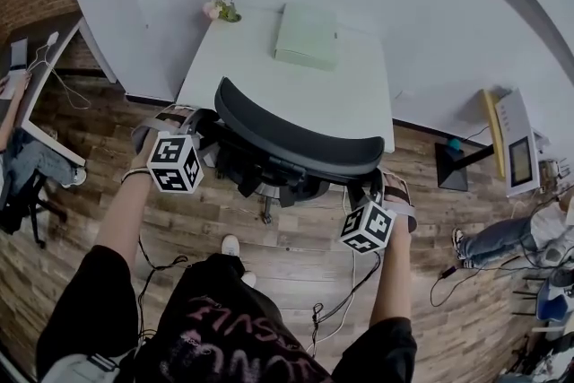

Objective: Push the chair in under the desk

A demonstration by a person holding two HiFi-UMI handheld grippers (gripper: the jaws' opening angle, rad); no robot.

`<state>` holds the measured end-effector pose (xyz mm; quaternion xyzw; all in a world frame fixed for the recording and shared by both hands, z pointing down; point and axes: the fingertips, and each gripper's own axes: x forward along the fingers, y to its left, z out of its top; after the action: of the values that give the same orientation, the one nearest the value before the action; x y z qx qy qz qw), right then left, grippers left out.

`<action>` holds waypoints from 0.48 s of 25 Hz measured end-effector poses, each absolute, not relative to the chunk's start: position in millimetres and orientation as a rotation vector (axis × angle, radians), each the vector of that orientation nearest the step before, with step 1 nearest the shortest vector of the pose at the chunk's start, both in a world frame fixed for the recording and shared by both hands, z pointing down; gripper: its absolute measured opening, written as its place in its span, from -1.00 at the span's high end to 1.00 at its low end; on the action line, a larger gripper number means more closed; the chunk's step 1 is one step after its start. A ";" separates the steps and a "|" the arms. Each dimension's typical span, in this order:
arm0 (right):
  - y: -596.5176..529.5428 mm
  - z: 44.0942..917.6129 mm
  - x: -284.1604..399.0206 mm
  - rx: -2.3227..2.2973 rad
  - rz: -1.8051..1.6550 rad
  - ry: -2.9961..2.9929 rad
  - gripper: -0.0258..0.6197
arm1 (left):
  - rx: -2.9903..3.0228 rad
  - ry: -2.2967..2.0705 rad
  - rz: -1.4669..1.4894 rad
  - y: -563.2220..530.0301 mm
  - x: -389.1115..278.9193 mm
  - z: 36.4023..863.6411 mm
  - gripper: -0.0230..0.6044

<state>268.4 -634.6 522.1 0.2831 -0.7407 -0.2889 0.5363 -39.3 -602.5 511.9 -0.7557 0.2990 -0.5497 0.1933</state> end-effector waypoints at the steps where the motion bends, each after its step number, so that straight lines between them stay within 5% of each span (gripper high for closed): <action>1: -638.0 522.2 268.7 0.676 -0.690 -1.763 0.27 | -2.120 0.839 -1.541 -605.5 -39.0 511.8 0.29; 12: -676.8 522.8 274.3 0.690 -0.681 -1.733 0.27 | -2.132 0.819 -1.500 -641.3 -33.9 511.0 0.29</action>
<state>274.3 -676.8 522.8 0.2909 -0.7311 -0.2874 0.5462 -33.9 -641.3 511.0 -0.7641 0.2933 -0.5375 0.2030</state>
